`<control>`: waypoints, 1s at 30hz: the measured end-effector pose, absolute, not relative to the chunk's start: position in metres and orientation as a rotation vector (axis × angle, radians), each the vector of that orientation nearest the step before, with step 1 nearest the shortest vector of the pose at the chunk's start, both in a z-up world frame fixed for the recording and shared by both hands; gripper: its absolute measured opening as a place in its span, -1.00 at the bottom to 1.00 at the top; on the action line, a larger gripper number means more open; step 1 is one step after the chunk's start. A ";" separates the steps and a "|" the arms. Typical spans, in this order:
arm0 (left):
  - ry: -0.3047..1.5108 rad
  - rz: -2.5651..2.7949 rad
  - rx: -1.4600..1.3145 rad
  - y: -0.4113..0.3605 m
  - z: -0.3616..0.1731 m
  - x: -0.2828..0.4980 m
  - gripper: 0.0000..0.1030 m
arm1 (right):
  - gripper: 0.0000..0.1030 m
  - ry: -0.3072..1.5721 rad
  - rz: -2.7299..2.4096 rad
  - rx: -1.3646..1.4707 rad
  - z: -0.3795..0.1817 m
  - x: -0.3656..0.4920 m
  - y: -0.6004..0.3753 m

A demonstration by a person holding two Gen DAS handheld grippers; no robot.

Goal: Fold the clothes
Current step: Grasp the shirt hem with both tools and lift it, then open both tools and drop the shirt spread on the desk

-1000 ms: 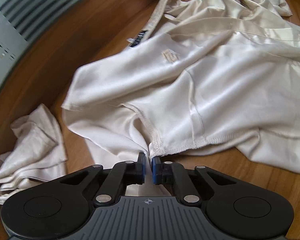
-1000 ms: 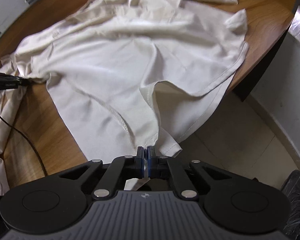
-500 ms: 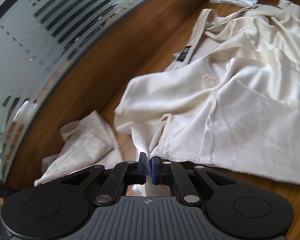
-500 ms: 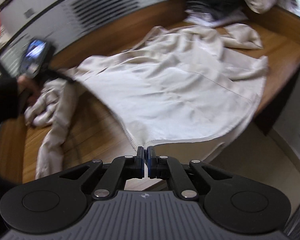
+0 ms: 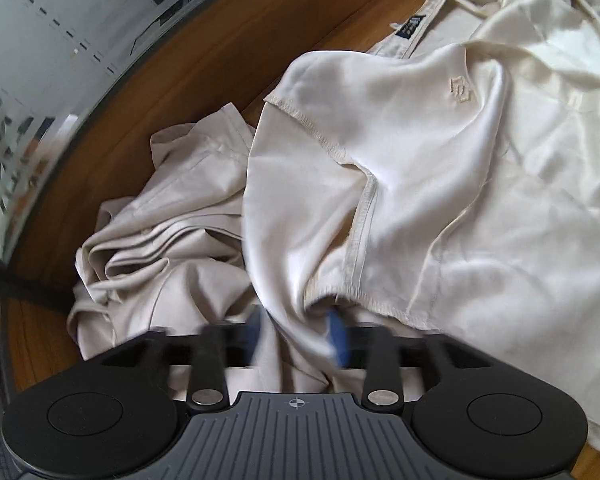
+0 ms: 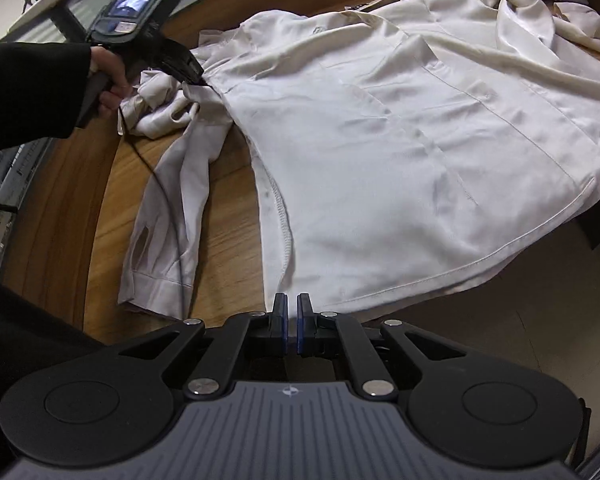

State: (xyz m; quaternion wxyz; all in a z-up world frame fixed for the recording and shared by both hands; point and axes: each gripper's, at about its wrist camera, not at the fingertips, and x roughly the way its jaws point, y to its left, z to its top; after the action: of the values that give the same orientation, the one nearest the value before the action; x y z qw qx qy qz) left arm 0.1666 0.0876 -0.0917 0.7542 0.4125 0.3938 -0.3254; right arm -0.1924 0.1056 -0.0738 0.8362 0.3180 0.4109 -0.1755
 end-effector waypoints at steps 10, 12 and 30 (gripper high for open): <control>0.865 -0.828 0.716 0.057 -0.055 0.171 0.18 | -0.51 0.851 -0.564 0.649 -0.040 -0.236 0.010; 0.883 -0.827 0.678 0.049 -0.050 0.169 0.19 | -0.44 0.849 -0.616 0.643 -0.037 -0.245 -0.014; 1.057 -0.751 0.506 -0.001 -0.043 0.090 0.21 | -0.21 0.895 -0.763 0.617 -0.056 -0.290 -0.278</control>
State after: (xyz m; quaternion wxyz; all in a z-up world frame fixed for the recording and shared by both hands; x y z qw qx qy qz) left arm 0.0895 -0.0015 -0.0434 0.7676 0.2329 0.4868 -0.3457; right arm -0.2903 -0.2776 -0.0564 0.7875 0.2865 0.4153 -0.3540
